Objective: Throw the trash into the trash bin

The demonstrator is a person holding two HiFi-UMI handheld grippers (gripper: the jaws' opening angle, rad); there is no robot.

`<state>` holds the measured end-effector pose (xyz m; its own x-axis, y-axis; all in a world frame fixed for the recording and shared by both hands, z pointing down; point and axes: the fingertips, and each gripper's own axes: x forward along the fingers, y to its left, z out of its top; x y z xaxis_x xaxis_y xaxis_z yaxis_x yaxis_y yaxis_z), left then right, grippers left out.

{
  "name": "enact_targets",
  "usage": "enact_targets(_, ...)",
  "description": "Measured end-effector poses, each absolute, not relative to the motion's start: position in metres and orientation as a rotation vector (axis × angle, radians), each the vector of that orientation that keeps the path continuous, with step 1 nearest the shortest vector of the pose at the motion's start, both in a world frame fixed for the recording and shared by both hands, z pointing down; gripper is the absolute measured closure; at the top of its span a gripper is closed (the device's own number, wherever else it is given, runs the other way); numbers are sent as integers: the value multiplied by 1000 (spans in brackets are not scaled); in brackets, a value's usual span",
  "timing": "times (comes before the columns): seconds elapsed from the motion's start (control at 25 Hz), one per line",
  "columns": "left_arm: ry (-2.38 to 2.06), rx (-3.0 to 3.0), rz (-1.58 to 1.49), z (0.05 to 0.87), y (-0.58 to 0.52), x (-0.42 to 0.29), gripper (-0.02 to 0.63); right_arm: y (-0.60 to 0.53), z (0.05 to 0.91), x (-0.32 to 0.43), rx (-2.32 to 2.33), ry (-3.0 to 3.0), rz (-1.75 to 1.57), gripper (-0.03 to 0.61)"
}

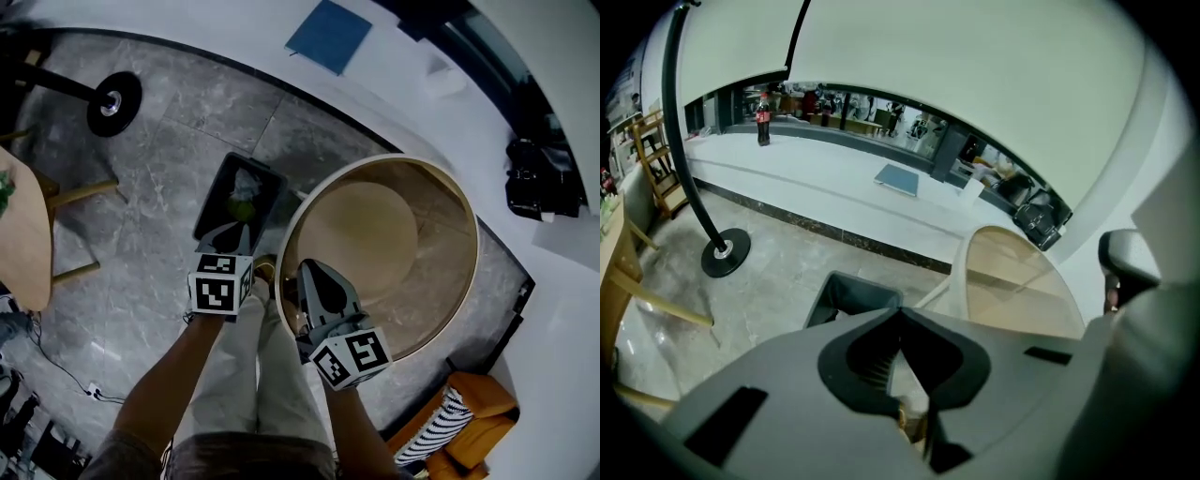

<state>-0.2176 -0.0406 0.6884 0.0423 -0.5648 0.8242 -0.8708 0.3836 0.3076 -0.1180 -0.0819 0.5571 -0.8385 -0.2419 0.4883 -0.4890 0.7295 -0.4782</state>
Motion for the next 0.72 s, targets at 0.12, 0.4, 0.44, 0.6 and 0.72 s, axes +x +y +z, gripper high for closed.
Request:
enact_targets(0.12, -1627, 1335, 362, 650, -43, -211, 594, -82, 531, -111, 561, -2539, 842, 560)
enact_targets(0.4, -1592, 1471, 344, 513, -43, -183, 594, -79, 434, -85, 582, -2569, 841, 560)
enact_targets(0.44, -1586, 1507, 346, 491, -43, -178, 594, -77, 419, -82, 582, -2580, 840, 560)
enact_targets(0.6, -1558, 1670, 340, 404, -48, -156, 594, -73, 355, -70, 575, -2633, 811, 560)
enact_targets(0.72, -1548, 1788, 309, 348, -47, -140, 594, -66, 311, -59, 577, -2676, 748, 560)
